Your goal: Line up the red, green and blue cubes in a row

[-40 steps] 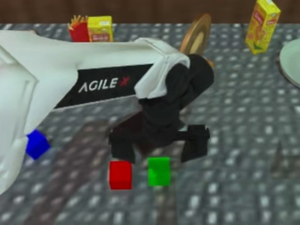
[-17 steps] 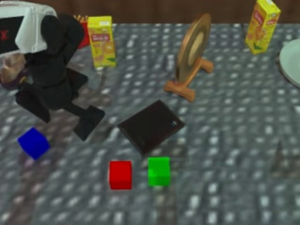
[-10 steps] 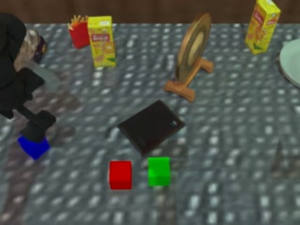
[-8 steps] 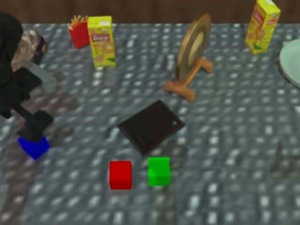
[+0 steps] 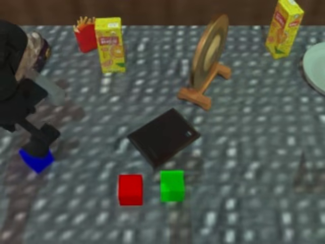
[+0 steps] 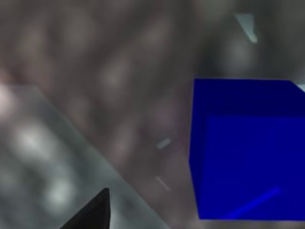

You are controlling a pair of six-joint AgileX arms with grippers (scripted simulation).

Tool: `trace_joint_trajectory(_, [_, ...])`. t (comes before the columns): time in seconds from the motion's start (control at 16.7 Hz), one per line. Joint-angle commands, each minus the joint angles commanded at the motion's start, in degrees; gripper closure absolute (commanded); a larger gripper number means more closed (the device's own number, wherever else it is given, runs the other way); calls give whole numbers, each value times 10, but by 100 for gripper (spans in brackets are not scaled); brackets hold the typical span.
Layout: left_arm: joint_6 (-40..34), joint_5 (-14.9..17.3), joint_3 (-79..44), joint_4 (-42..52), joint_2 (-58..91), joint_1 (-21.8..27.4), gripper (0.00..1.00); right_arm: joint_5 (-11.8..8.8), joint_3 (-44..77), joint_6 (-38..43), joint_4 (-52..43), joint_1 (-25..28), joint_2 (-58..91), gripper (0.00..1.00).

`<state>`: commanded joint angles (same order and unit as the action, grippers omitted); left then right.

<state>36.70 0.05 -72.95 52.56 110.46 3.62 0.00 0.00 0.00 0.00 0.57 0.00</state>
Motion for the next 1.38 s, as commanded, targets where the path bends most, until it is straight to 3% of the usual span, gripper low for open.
trace_joint_trajectory(0.36, [3,0,65,-131,65,-2,0,0,0,0,0,0,0,0])
trace_joint_trajectory(0.72, [3,1,75,-151,75,-2,0,0,0,0,0,0,0,0])
trace_joint_trajectory(1.38, [3,1,75,-151,75,-2,83,0,0,0,0,0,0,0])
